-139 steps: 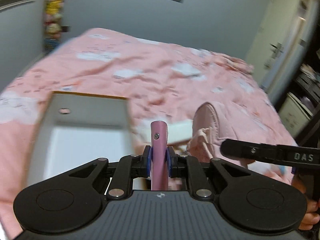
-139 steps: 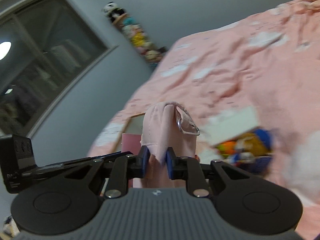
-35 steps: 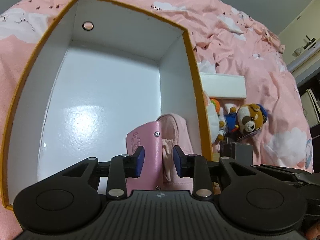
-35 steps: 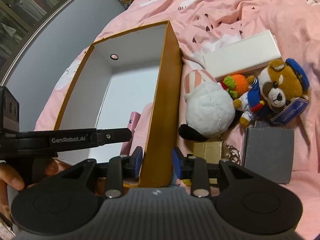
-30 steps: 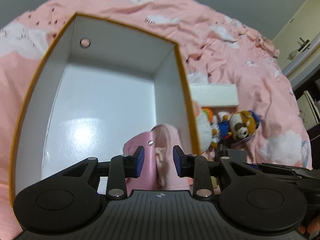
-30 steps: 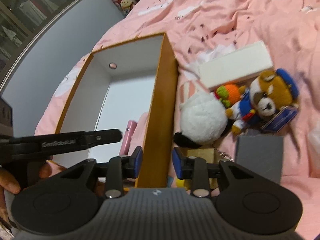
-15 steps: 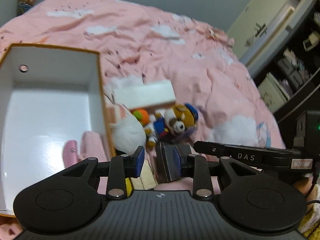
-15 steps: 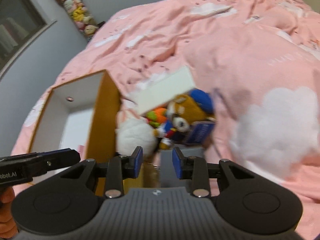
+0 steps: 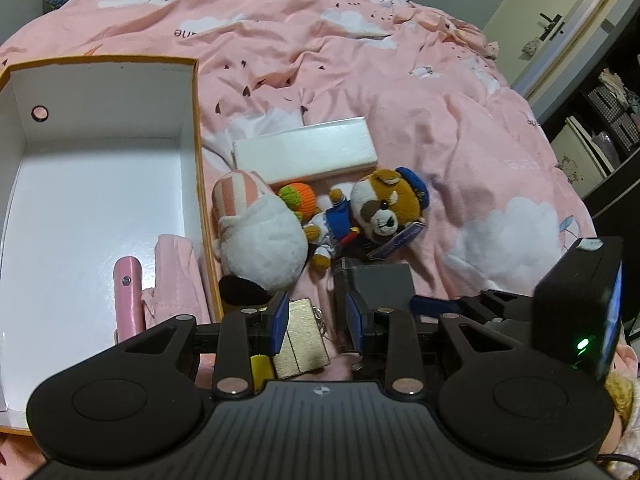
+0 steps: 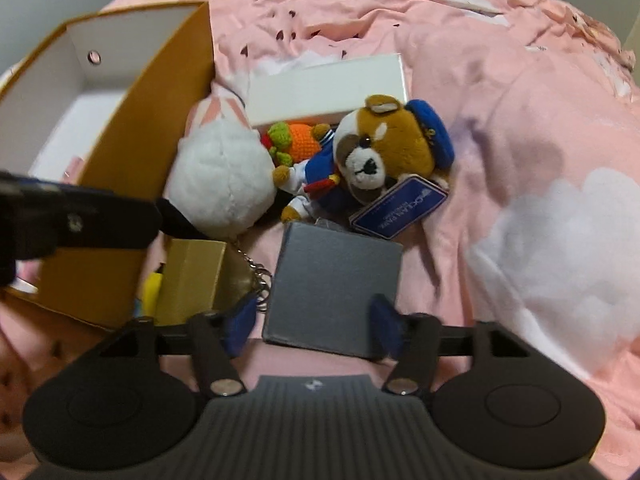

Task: Organize objects
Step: 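Move both tools back to the pile of items, then grasp the dark grey box with the right tool while the left tool grasps the photo card box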

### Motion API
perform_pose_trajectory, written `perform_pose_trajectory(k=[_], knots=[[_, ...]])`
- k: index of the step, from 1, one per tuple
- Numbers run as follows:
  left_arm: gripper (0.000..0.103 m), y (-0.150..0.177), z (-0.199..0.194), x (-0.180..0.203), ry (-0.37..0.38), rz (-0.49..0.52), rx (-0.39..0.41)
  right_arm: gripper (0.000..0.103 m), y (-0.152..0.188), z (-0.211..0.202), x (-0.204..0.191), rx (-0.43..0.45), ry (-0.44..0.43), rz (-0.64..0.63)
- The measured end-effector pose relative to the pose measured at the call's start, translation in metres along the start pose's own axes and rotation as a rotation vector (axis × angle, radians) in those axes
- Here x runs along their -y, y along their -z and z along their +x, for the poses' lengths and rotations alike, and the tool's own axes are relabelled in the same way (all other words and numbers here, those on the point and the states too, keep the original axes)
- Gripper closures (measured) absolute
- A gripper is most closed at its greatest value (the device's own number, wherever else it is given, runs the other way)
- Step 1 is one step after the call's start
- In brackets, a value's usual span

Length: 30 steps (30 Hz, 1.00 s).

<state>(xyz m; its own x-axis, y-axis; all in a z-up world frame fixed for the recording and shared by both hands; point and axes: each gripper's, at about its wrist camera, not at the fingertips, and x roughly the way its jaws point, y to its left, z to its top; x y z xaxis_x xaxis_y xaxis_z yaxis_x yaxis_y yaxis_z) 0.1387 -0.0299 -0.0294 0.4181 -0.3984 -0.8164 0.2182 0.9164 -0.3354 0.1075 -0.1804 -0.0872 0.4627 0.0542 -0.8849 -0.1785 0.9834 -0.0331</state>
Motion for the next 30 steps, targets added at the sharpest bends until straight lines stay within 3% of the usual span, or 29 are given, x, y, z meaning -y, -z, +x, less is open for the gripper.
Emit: perform_pose_trajectory(k=[3, 8, 20, 26, 30], knots=[[0.069, -0.002, 0.003, -0.002, -0.002, -0.008, -0.006, 0.021, 0.0, 0.01, -0.007, -0.004, 0.049, -0.055], [0.069, -0.003, 0.005, -0.001, 0.002, -0.006, -0.013, 0.026, -0.004, 0.02, -0.001, -0.01, 0.107, -0.031], [0.069, -0.011, 0.025, 0.024, 0.036, 0.096, -0.053, 0.065, -0.001, -0.034, 0.065, 0.06, -0.091, 0.268], [0.068, -0.021, 0.068, 0.041, 0.044, 0.111, -0.151, 0.069, 0.007, -0.046, 0.109, 0.115, -0.09, 0.395], [0.058, -0.028, 0.098, 0.051, 0.009, 0.129, -0.205, 0.069, 0.01, -0.035, 0.126, 0.106, -0.143, 0.473]])
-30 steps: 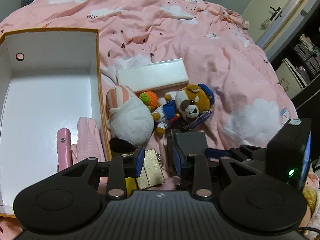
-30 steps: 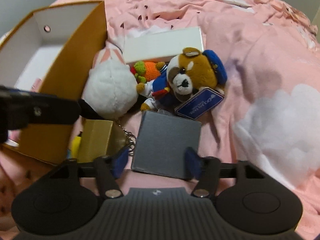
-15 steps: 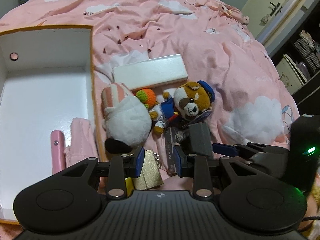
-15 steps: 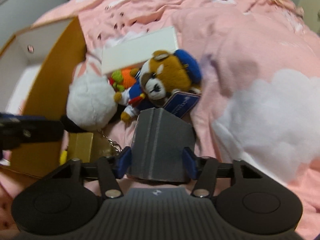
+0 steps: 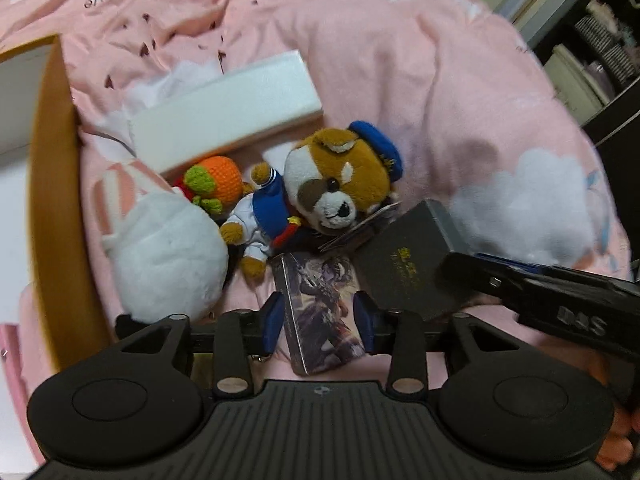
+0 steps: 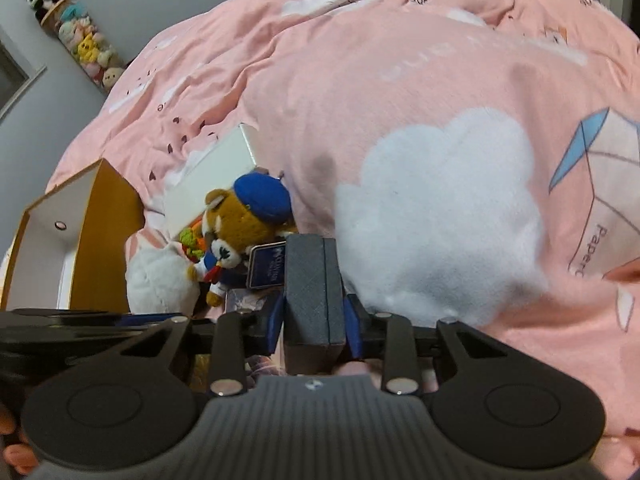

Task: Organize objects
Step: 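Grasp the dark grey box with the right tool while the left tool grasps the photo card box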

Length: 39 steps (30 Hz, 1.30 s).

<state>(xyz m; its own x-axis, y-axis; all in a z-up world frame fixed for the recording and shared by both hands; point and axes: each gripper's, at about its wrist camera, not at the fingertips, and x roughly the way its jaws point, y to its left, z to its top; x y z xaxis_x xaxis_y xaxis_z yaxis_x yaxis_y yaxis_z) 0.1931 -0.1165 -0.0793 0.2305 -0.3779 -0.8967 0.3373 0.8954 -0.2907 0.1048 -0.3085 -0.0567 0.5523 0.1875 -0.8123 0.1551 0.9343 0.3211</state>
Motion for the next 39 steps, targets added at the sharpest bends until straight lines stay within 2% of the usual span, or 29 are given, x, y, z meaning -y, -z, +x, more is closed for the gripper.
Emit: perform_pose_trajectory(k=[3, 7, 8, 10, 13, 18, 21, 23, 26, 29, 33, 39], knots=[[0.058, -0.007, 0.022, -0.003, -0.047, -0.014, -0.058, 0.069, -0.001, 0.003, 0.003, 0.0, -0.012, 0.012], [0.055, -0.011, 0.043, -0.008, -0.065, -0.033, -0.11, 0.068, -0.001, 0.008, 0.014, -0.005, -0.048, 0.056], [0.05, -0.011, 0.047, -0.009, -0.058, -0.039, -0.119, 0.068, -0.002, 0.009, 0.016, -0.006, -0.055, 0.061], [0.049, -0.011, 0.052, -0.011, -0.032, -0.059, -0.137, 0.068, -0.002, 0.01, 0.017, -0.007, -0.065, 0.071], [0.039, -0.01, 0.061, -0.01, -0.014, -0.06, -0.16, 0.068, -0.003, 0.012, 0.02, -0.008, -0.076, 0.081], [0.038, -0.009, 0.069, -0.01, -0.003, -0.076, -0.163, 0.068, -0.004, 0.015, 0.024, -0.014, -0.095, 0.102], [0.05, -0.005, 0.06, -0.012, -0.01, -0.08, -0.142, 0.069, -0.003, 0.015, 0.025, -0.014, -0.097, 0.103], [0.063, -0.001, 0.05, -0.013, -0.003, -0.087, -0.119, 0.069, -0.003, 0.015, 0.025, -0.013, -0.096, 0.102], [0.073, 0.007, 0.033, -0.017, 0.039, -0.11, -0.072, 0.069, -0.003, 0.014, 0.025, -0.013, -0.094, 0.101], [0.075, 0.018, 0.02, -0.017, 0.081, -0.127, -0.027, 0.069, -0.003, 0.013, 0.025, -0.015, -0.096, 0.103], [0.075, 0.032, 0.019, -0.019, 0.086, -0.151, 0.01, 0.069, -0.001, 0.012, 0.022, -0.018, -0.075, 0.073], [0.075, 0.042, 0.036, -0.019, 0.086, -0.166, -0.011, 0.067, -0.005, 0.02, 0.018, -0.043, -0.07, 0.045]])
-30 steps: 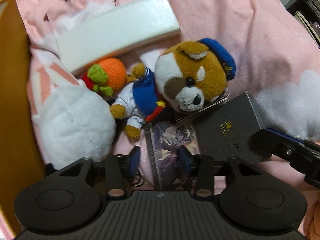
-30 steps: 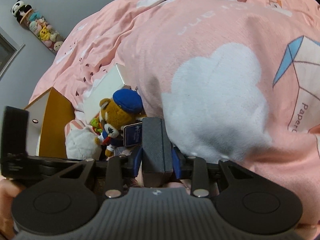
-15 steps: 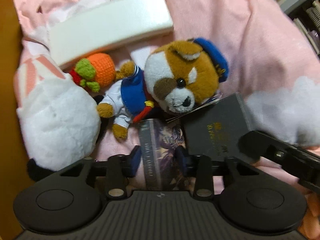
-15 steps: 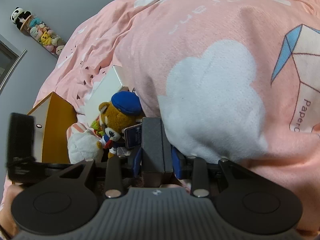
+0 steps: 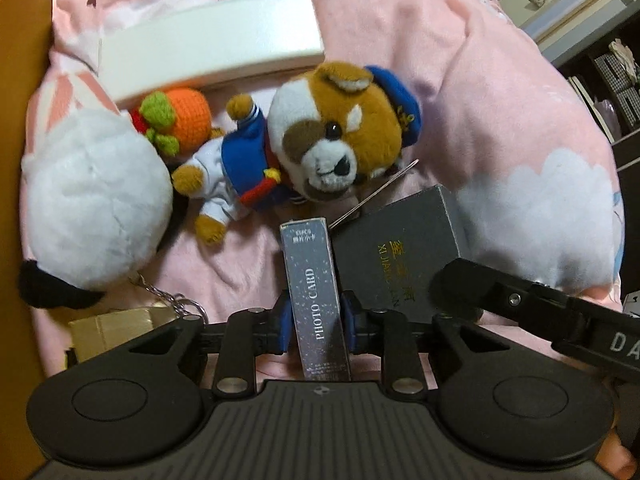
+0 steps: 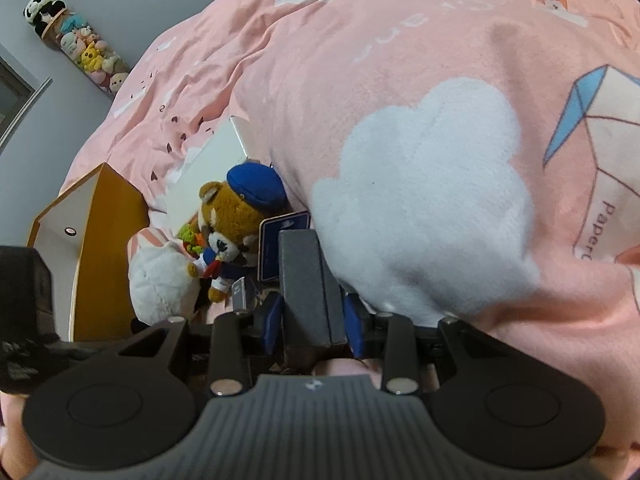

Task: Organize objects
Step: 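Grasp the dark grey box with the right tool while the left tool grasps the photo card box, then carry the grey box and photo card box into the box and release both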

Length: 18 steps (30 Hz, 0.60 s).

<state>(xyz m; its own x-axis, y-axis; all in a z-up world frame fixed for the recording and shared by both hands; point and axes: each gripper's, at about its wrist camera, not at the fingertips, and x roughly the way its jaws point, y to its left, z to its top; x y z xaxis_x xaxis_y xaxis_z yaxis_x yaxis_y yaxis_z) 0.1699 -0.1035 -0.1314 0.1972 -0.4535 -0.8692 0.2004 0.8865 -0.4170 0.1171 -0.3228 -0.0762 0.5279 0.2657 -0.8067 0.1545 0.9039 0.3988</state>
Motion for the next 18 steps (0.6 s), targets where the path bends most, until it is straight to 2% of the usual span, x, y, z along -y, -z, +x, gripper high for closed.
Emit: perform_pose_trajectory(k=[5, 9, 18], knots=[[0.075, 0.001, -0.003, -0.002, 0.003, -0.015, 0.013, 0.067, -0.005, 0.009, 0.008, -0.049, -0.063, 0.03], [0.075, 0.009, -0.013, -0.005, -0.002, -0.015, 0.045, 0.068, -0.006, 0.01, 0.002, -0.059, -0.056, 0.017], [0.078, 0.031, -0.078, -0.011, -0.015, 0.008, 0.227, 0.068, 0.004, -0.043, -0.02, 0.088, 0.006, -0.046]])
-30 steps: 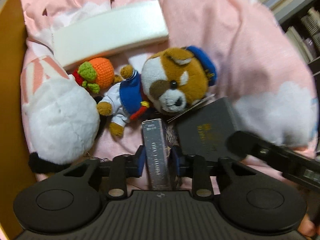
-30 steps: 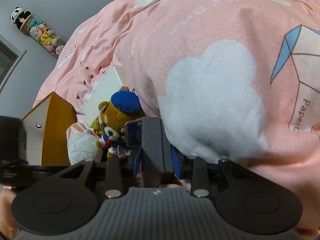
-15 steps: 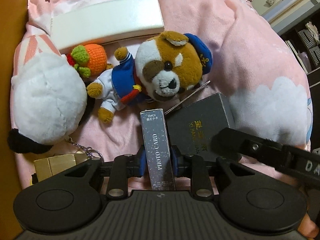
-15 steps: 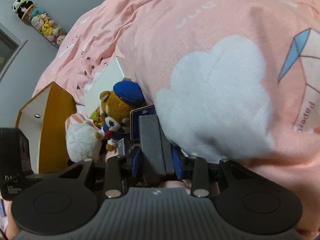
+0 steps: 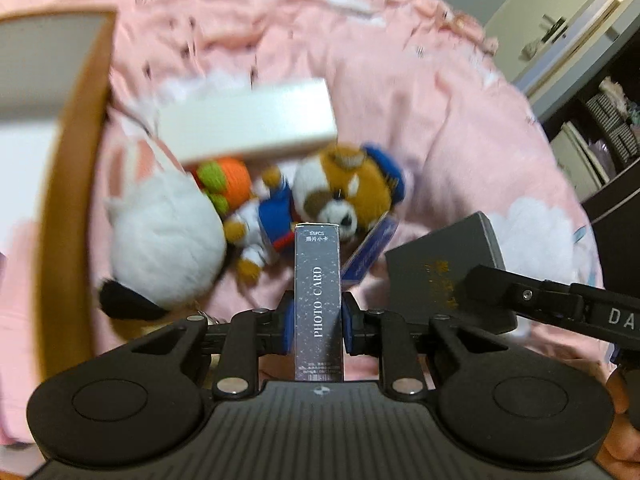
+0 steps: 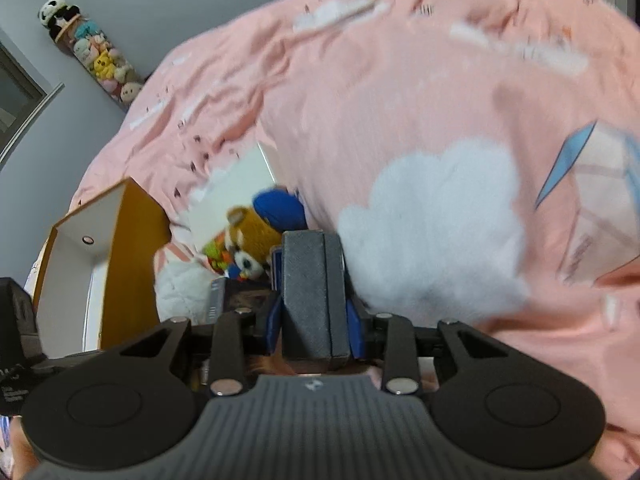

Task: Organize objects
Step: 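Carry the grey box and photo card box into the box and release both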

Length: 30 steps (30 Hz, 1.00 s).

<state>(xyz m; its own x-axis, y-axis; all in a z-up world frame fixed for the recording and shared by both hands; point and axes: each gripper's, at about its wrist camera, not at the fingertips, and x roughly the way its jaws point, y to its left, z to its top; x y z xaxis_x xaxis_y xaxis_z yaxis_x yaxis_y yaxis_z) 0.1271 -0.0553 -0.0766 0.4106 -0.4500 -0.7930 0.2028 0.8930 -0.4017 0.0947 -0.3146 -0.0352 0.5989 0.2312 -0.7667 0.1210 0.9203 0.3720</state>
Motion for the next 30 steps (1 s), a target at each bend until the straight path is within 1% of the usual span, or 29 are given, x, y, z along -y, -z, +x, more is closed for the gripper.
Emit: perform_pose_trajectory(k=[1, 2, 4, 5, 6, 7, 10, 13, 17, 20, 22, 24, 26, 30], knots=[[0.078, -0.008, -0.002, 0.008, 0.005, 0.006, 0.023, 0.068, 0.0, -0.007, -0.004, 0.021, 0.009, -0.013], [0.078, -0.006, -0.017, 0.022, 0.012, 0.013, 0.047, 0.068, -0.001, -0.014, -0.007, 0.043, 0.016, -0.024], [0.078, -0.014, -0.033, 0.027, 0.028, 0.031, 0.092, 0.068, -0.002, -0.026, -0.017, 0.076, 0.011, -0.044], [0.078, -0.014, -0.047, 0.028, 0.038, 0.041, 0.115, 0.068, -0.003, -0.031, -0.021, 0.087, 0.003, -0.052], [0.078, -0.018, -0.051, 0.033, 0.042, 0.045, 0.129, 0.068, -0.004, -0.036, -0.028, 0.1, -0.008, -0.064], [0.078, -0.036, -0.051, 0.036, 0.042, 0.048, 0.143, 0.068, -0.005, -0.042, -0.034, 0.111, -0.018, -0.076], [0.078, -0.037, -0.082, 0.03, 0.025, 0.056, 0.187, 0.068, -0.008, -0.053, -0.057, 0.135, -0.059, -0.119], [0.078, -0.035, -0.113, 0.018, 0.001, 0.046, 0.235, 0.068, -0.01, -0.056, -0.083, 0.137, -0.118, -0.155], [0.078, -0.031, -0.151, -0.002, -0.034, 0.049, 0.292, 0.068, -0.008, -0.049, -0.12, 0.099, -0.24, -0.189], [0.078, -0.026, -0.173, -0.021, -0.093, 0.027, 0.319, 0.068, -0.006, -0.04, -0.146, 0.066, -0.32, -0.212], [0.078, -0.023, -0.185, -0.035, -0.139, -0.005, 0.327, 0.068, -0.002, -0.033, -0.162, 0.036, -0.366, -0.215], [0.078, -0.022, -0.19, -0.051, -0.18, -0.046, 0.324, 0.068, 0.002, -0.022, -0.178, -0.004, -0.411, -0.212], [0.078, -0.022, -0.191, -0.066, -0.218, -0.085, 0.308, 0.068, 0.009, -0.011, -0.192, -0.042, -0.436, -0.22], [0.078, -0.022, -0.181, -0.09, -0.287, -0.127, 0.251, 0.068, 0.025, 0.013, -0.217, -0.108, -0.457, -0.249]])
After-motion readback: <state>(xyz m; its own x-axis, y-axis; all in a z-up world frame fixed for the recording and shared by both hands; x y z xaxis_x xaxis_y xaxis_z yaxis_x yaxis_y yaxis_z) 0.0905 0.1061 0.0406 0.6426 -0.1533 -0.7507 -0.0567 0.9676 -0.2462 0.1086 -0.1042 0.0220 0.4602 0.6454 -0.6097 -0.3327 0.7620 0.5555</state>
